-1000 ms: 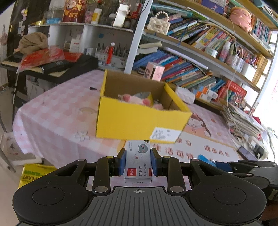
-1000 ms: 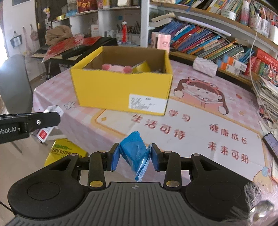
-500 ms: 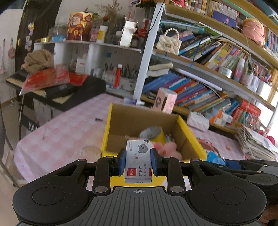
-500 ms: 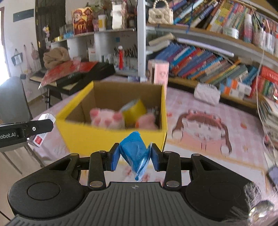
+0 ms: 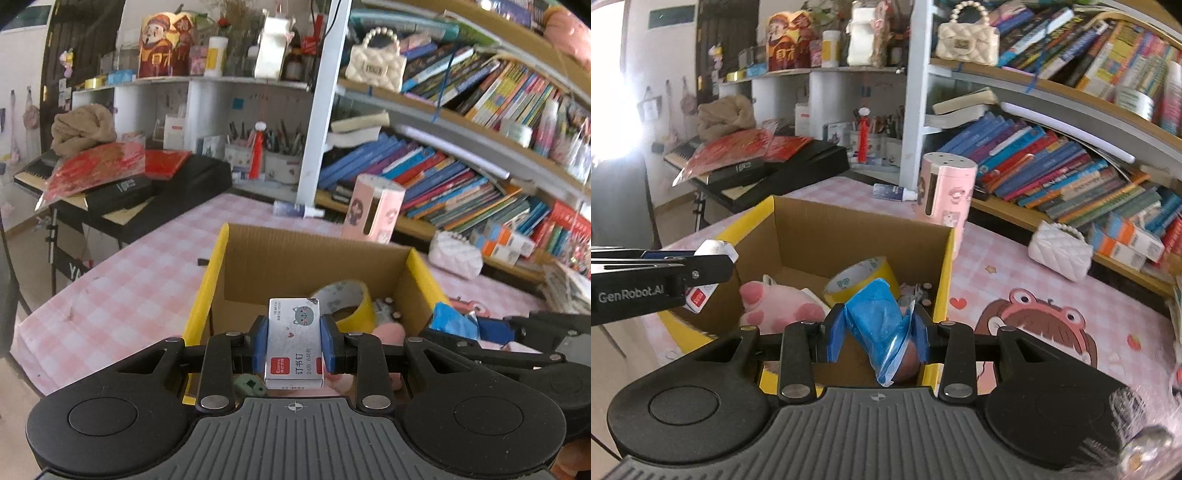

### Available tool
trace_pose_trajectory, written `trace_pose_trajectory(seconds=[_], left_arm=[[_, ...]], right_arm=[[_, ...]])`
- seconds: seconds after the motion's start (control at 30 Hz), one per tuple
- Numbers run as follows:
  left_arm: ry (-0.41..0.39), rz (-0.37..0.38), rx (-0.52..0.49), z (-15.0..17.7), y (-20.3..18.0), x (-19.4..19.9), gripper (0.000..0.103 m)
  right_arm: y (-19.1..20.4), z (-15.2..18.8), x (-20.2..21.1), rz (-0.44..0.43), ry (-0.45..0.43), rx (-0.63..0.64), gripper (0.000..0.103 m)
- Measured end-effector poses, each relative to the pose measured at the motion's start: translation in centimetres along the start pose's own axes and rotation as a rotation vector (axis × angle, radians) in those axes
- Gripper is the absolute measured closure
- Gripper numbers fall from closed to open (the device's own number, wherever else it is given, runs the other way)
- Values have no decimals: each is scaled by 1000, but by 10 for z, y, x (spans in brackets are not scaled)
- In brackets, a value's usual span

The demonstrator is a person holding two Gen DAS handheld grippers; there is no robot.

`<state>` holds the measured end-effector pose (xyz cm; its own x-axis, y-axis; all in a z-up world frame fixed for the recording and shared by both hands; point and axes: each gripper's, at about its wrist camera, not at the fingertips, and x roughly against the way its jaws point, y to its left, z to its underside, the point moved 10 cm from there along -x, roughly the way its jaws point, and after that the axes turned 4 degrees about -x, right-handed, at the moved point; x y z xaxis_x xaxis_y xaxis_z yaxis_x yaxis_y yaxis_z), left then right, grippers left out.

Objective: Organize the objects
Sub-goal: 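Carry the held medicine box and blue packet over the yellow box with both grippers, then open the left gripper to drop the medicine box while the right gripper releases the packet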

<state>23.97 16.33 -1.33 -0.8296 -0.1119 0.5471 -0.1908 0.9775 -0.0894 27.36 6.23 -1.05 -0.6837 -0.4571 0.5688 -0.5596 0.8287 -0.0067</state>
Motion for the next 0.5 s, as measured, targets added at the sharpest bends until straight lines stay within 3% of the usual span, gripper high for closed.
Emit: trace_pose_trajectory(seconds=[0.5], left_arm=[[83,-86,-35,14,0,-38,75]], right_arm=[[4,14,-52,-59,84,112,68]])
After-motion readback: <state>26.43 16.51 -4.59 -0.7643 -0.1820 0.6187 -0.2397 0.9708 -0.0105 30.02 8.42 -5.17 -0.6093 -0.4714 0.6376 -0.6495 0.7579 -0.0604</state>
